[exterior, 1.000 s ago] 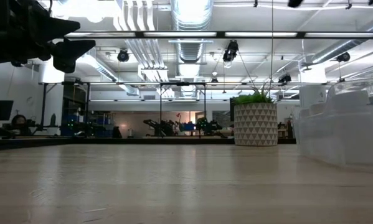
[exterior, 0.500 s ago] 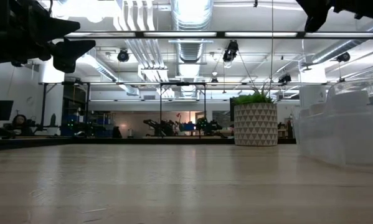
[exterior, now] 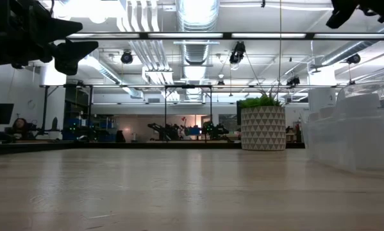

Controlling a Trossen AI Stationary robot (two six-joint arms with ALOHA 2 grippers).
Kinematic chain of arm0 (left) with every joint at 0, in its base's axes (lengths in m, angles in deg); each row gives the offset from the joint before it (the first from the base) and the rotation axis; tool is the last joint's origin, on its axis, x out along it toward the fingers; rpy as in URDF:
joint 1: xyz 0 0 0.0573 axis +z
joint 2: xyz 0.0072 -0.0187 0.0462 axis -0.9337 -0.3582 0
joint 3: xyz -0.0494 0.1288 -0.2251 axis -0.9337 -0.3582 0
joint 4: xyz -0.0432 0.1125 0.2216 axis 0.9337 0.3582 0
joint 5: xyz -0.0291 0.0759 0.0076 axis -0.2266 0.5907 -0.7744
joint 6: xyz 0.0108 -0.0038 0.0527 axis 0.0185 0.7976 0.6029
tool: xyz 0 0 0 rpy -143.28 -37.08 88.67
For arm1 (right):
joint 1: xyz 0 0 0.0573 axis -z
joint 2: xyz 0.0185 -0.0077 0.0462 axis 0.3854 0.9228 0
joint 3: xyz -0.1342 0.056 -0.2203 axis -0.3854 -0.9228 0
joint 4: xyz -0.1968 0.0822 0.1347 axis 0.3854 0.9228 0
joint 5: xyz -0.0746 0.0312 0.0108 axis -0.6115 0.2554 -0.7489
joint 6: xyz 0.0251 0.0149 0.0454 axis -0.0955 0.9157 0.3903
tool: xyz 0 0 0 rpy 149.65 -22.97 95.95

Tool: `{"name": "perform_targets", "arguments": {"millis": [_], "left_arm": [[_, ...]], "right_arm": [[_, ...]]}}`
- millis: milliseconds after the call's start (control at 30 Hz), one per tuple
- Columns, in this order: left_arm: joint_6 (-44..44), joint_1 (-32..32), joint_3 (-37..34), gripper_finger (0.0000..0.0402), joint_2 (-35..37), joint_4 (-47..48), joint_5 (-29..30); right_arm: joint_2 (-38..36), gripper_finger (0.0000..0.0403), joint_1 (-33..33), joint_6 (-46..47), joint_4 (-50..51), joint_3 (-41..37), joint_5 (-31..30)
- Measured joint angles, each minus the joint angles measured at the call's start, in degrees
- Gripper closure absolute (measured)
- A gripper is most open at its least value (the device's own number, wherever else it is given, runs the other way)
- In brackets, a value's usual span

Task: Pick and place pill bottles into a basket
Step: Return to Home Position

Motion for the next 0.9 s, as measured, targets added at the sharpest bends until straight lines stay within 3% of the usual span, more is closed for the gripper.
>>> {"name": "perform_targets", "arguments": {"millis": [200, 333, 433, 600, 900], "left_arm": [[0.0, 0.0, 0.0, 0.0114, 0.0, 0.0, 0.0], [0.0, 0.0, 0.0, 0.0114, 0.0, -0.1, 0.1], [0.0, 0.0, 0.0, 0.0114, 0.0, -0.1, 0.0], [0.0, 0.0, 0.0, 0.0114, 0.0, -0.3, 0.0], [0.0, 0.0, 0.0, 0.0114, 0.0, -0.2, 0.0]], "right_arm": [[-10.5, 0.0139, 0.0, -0.6, 0.9, -4.4, 0.2], [-11.0, 0.0135, 0.0, -0.7, 3.4, -5.3, 1.0], [-10.7, 0.0133, 0.0, -0.9, 15.5, -5.2, 2.5], [-11.0, 0.0137, 0.0, 10.7, 42.3, -5.3, 5.7], [-7.3, 0.0145, -0.2, 2.6, 40.6, -4.7, 2.7]]}}
